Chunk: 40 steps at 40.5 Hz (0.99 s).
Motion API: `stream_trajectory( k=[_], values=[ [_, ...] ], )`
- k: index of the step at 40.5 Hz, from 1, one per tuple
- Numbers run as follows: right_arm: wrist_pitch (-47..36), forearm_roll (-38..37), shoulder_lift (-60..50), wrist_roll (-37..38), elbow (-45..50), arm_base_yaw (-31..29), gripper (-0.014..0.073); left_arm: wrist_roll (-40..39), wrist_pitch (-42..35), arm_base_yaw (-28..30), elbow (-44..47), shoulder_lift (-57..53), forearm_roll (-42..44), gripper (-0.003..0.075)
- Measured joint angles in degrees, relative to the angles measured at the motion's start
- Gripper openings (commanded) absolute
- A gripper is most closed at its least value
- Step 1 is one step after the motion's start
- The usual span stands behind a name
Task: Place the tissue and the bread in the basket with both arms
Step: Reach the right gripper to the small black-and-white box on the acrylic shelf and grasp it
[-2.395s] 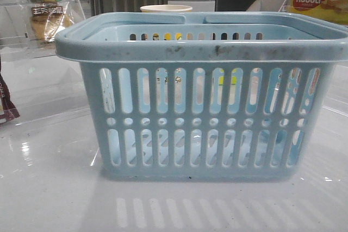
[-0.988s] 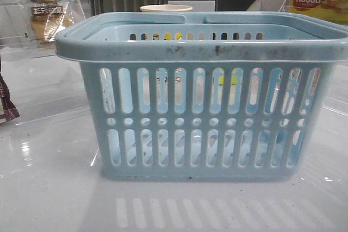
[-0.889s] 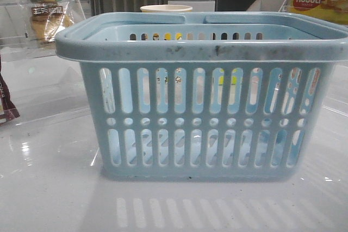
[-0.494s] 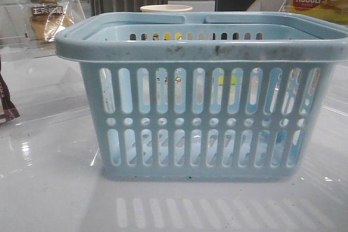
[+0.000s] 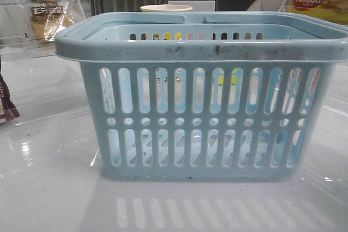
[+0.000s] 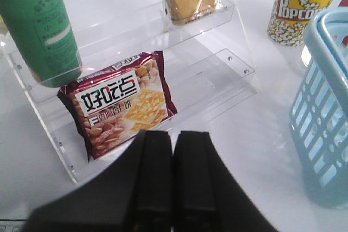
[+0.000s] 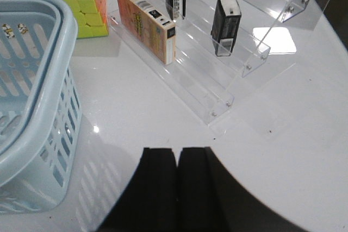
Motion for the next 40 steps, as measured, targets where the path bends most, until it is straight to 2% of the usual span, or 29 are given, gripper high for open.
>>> stream_trajectory(
  k=[3, 5, 9, 11, 13, 25, 40],
  values=[
    [0.1, 0.0, 1.4, 0.0, 0.0, 0.0, 0.0164, 0.0, 0.3, 0.0, 0.0, 1.0, 0.0, 0.0159],
    [0.2, 0.0, 2.3, 0.0, 0.0, 0.0, 0.0261, 0.0, 0.3, 0.0, 0.0, 1.7, 0.0, 0.0239],
    [0.3, 0.0, 4.2, 0.0, 0.0, 0.0, 0.0470, 0.0, 0.3, 0.0, 0.0, 2.2, 0.0, 0.0460],
    [0.3, 0.0, 5.3, 0.0, 0.0, 0.0, 0.0542, 0.0, 0.3, 0.0, 0.0, 2.4, 0.0, 0.0530],
    [0.3, 0.0, 6.4, 0.0, 0.0, 0.0, 0.0585, 0.0, -0.1, 0.0, 0.0, 2.4, 0.0, 0.0559],
    [-1.8, 0.0, 17.0, 0.0, -3.8, -0.5, 0.0571, 0.0, -0.9, 0.0, 0.0, 2.4, 0.0, 0.0506],
    [-3.0, -0.1, 38.9, 0.0, -21.7, -8.1, 0.0571, 0.0, -0.9, 0.0, 0.0, 2.4, 0.0, 0.0433]
  ],
)
